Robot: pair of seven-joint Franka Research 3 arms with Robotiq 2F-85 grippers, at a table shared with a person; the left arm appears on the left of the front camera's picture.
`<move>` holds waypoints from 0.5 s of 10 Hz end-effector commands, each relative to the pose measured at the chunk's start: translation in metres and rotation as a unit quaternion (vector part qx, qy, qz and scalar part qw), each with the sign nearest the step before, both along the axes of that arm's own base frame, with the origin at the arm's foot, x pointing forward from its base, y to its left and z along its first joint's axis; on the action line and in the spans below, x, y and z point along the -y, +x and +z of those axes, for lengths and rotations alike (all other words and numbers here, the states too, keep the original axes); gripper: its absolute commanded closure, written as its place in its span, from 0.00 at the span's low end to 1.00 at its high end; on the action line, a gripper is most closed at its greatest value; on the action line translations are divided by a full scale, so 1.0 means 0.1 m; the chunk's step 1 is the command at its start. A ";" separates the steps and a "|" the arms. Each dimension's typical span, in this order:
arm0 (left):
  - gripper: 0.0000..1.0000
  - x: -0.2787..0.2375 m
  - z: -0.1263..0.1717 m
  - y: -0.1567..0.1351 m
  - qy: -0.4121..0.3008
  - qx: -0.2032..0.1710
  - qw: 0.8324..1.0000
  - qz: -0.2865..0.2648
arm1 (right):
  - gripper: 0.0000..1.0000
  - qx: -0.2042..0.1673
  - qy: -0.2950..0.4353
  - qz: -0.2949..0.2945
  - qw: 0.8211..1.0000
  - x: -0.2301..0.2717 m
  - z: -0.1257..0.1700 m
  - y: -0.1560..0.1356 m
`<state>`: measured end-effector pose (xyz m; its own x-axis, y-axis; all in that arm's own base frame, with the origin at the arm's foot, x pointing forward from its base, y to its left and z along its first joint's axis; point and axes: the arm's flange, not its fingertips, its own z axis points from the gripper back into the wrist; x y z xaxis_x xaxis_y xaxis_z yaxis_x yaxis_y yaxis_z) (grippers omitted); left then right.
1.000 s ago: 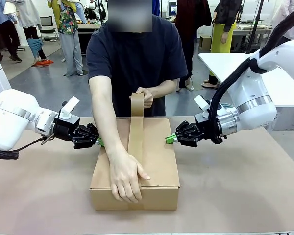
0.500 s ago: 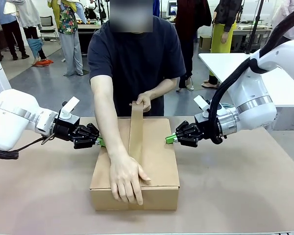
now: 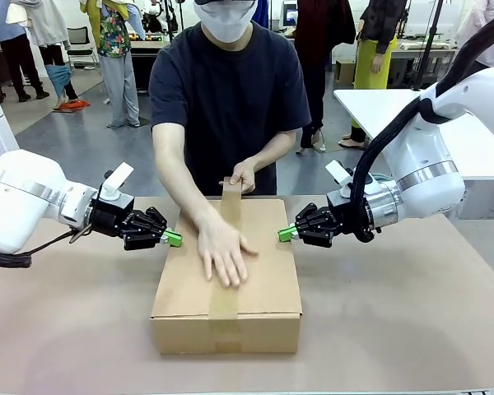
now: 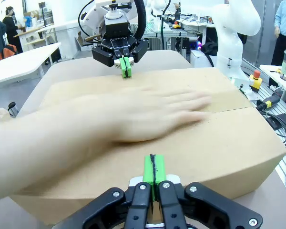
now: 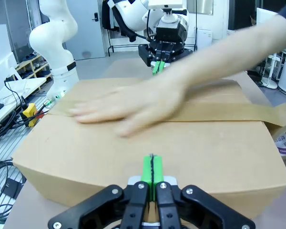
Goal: Wrap the clocks to prevent damage.
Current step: After the human seals the box with tape, release both hands from the side flaps of the Package Box.
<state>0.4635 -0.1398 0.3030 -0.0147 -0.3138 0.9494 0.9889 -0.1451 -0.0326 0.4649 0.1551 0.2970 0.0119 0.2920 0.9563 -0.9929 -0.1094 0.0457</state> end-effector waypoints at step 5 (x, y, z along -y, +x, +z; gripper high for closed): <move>1.00 0.01 -0.03 -0.01 0.001 0.000 1.000 0.005 | 0.99 0.000 -0.002 -0.012 1.000 -0.04 -0.04 -0.04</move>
